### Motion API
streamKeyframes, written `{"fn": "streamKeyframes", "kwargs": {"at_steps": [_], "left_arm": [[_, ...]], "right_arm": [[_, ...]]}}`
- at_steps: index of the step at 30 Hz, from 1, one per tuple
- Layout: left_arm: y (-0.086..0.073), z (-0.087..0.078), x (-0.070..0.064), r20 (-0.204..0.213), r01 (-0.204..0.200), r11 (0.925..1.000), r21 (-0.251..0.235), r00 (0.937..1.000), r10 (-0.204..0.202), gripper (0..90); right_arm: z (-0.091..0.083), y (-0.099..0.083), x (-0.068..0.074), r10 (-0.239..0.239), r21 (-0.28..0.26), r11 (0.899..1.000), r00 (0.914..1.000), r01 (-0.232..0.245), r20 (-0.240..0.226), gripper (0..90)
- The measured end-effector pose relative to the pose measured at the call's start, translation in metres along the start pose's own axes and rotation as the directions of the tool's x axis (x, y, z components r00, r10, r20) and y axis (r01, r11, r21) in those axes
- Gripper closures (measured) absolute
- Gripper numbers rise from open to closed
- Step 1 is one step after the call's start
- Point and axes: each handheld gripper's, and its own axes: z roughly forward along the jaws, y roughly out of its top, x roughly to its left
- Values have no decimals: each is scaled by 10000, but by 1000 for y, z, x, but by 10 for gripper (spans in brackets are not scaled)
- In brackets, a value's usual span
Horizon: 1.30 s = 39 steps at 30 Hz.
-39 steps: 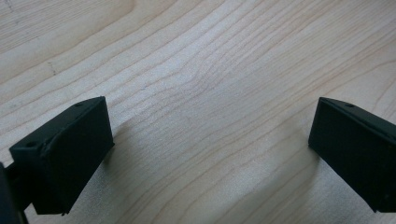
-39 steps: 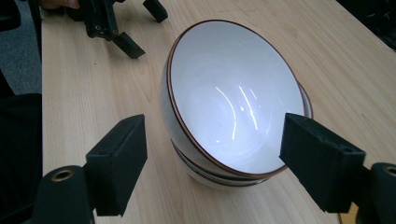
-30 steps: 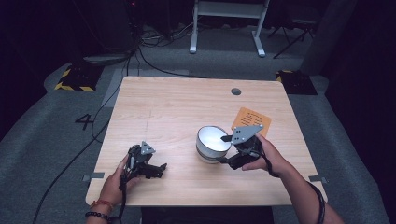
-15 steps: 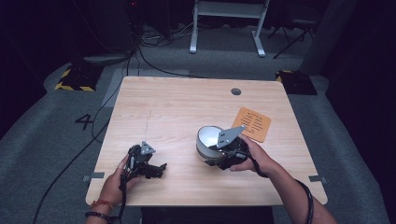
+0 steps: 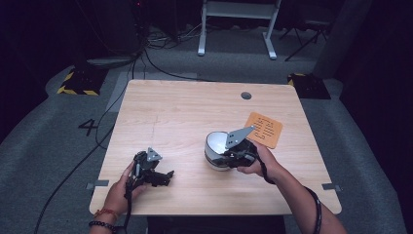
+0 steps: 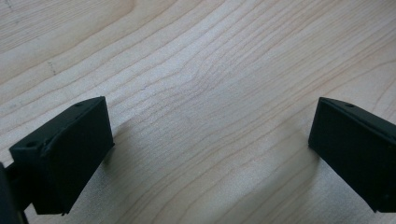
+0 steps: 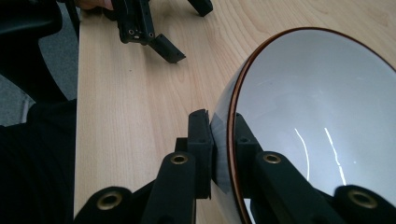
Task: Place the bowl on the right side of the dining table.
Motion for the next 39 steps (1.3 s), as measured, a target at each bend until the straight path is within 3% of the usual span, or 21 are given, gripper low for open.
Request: {"fn": "streamKeyframes", "kwargs": {"at_steps": [13, 17, 39], "left_arm": [[0, 0, 0, -5, -2, 10000, 2, 10000, 2, 0], [0, 0, 0, -26, -6, 10000, -1, 10000, 6, 0], [0, 0, 0, -3, 1, 10000, -3, 10000, -1, 0]], "right_arm": [[-4, -2, -1, -6, -441, 9990, 10000, 3, -75, 824], [-8, -1, 2, -82, -418, 9991, 9998, 89, 172, 824], [-30, -2, 3, -42, -1174, 9931, 9994, 83, 352, 822]]}}
